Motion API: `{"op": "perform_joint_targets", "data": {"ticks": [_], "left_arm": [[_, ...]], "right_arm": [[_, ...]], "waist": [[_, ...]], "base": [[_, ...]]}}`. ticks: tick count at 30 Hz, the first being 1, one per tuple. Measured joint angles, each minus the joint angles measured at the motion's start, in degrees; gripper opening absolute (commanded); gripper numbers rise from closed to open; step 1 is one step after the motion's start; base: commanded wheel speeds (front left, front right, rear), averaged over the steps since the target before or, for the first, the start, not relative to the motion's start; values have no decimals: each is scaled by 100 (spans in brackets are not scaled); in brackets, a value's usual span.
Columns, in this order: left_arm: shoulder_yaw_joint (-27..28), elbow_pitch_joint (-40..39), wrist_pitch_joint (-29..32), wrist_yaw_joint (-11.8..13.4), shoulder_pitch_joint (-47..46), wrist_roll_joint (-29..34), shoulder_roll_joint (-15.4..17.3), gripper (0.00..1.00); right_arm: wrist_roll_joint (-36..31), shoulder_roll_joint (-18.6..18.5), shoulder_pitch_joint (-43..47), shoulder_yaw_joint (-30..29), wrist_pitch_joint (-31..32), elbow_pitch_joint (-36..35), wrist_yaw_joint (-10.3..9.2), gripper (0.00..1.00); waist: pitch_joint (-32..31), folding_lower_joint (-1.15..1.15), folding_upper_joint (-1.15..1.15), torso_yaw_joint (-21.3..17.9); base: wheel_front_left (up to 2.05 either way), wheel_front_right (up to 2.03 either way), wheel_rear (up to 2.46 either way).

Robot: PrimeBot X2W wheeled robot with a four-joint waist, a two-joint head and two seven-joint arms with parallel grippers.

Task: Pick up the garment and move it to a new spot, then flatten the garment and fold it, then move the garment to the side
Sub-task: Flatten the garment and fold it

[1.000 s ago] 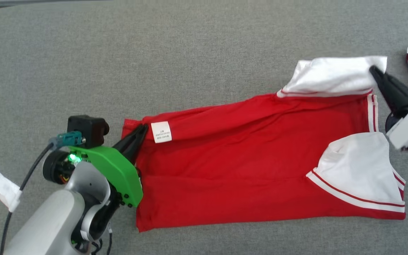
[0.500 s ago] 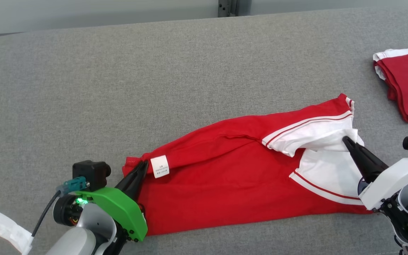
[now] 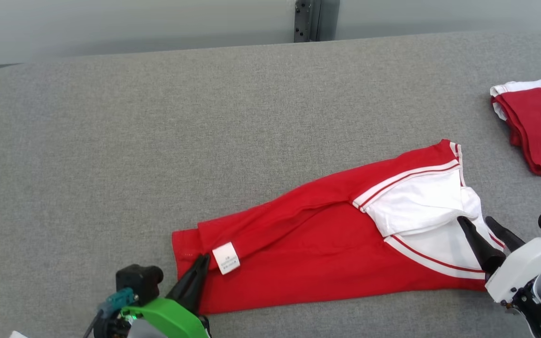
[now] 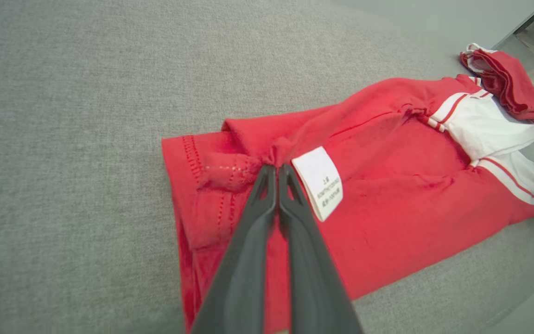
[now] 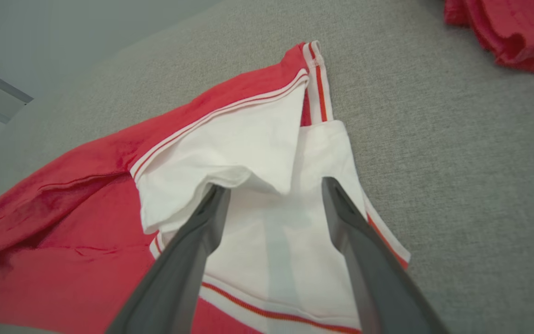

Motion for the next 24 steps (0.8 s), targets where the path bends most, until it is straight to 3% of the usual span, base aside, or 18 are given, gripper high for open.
{"op": "perform_joint_targets", "data": {"ticks": [1, 2, 10, 15, 20, 24], "left_arm": [[-34, 41, -31, 0, 68, -7, -43, 75], [-62, 82, -149, 3, 151, 20, -67, 100], [210, 312, -1044, 355, 427, 363, -240, 100], [794, 23, -1182, 598, 710, 1160, -390, 100], [1642, -609, -1193, 556, 1215, 2143, -777, 100], [2163, -751, -1199, 297, 1491, 2550, -1133, 100]], "right_arm": [[2, 5, 50, -29, -20, 15, 0, 100], [1, 15, 98, -66, -60, 32, 0, 100], [-65, 199, 408, -356, -208, 4, 0, 100], [-467, 285, 499, -582, -431, -12, 0, 100], [-892, 366, 380, -817, -245, -46, 0, 100], [-1225, 428, -11, -887, 300, 38, 0, 100]], "waist": [[-40, 0, 0, 8], [-84, 0, 0, 16], [-404, 0, 0, 94], [-581, 0, 0, 139], [-696, 0, 0, 172], [-658, 0, 0, 208]], "base": [[0, 0, 0], [0, 0, 0], [0, 0, 0], [0, 0, 0], [0, 0, 0], [0, 0, 0]]}}
